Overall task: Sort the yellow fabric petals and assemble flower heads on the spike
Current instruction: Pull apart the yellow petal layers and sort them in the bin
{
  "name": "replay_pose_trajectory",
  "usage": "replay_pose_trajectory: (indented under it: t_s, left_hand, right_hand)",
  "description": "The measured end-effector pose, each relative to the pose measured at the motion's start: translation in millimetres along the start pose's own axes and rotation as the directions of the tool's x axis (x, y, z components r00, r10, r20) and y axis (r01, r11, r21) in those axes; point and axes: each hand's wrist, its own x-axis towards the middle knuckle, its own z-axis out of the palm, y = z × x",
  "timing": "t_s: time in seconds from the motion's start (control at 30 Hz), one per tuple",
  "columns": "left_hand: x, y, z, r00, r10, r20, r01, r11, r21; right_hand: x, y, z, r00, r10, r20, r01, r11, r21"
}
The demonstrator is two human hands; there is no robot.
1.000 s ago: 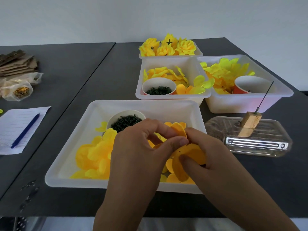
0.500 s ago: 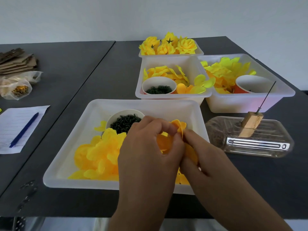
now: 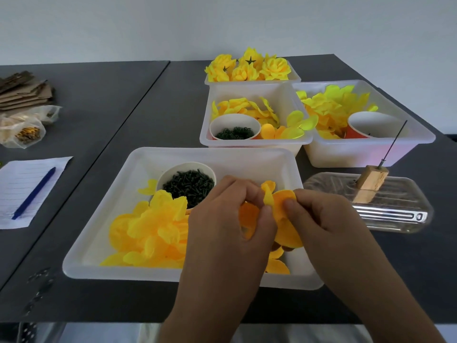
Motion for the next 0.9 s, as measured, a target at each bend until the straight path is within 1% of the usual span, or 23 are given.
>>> replay_pose_trajectory:
  t_s: [0.1, 0.2, 0.27, 0.33, 0.4, 0.5, 0.67, 0.73, 0.9]
  left_hand:
    - [-4, 0, 4, 0.995, -0.039, -0.097, 0.041, 0.999, 0.014]
    - [-7, -1, 8, 0.978, -0.070, -0.198, 0.087, 0.993, 0.076]
    - [-9, -1, 10, 0.979, -0.089, -0.186, 0.098, 0.994, 0.044]
    - [-10, 3, 10, 0.985, -0.113, -0.133, 0.108, 0.993, -0.049]
    - [-11, 5, 10, 0.984, -0.134, -0.120, 0.120, 0.986, -0.116]
    - [-14, 5, 9, 0.978, -0.144, -0.152, 0.131, 0.987, -0.091]
    - [-15, 7, 6, 0.978, -0.108, -0.178, 0.108, 0.994, -0.011]
    - [-15, 6, 5, 0.975, -0.103, -0.195, 0.104, 0.995, -0.006]
    - [-18, 6, 2, 0.970, -0.214, -0.120, 0.186, 0.961, -0.206]
  right_hand:
    - [-2, 0, 1, 0.992, 0.067, -0.104, -0.059, 0.995, 0.077]
    - [-2, -2, 4, 0.966, 0.046, -0.253, -0.016, 0.993, 0.121]
    - [-4, -4, 9, 0.945, -0.027, -0.326, 0.047, 0.997, 0.054]
    - [-8, -7, 15, 0.926, -0.102, -0.365, 0.108, 0.994, -0.005]
    - [-12, -13, 21, 0.915, -0.138, -0.378, 0.150, 0.989, 0.002]
    - [-14, -18, 24, 0.917, -0.152, -0.369, 0.176, 0.984, 0.032]
    - [-16, -16, 28, 0.905, -0.174, -0.388, 0.158, 0.985, -0.074]
    - [-17, -17, 29, 0.897, -0.189, -0.399, 0.156, 0.981, -0.116]
    - [-17, -14, 25, 0.891, -0.202, -0.407, 0.154, 0.977, -0.147]
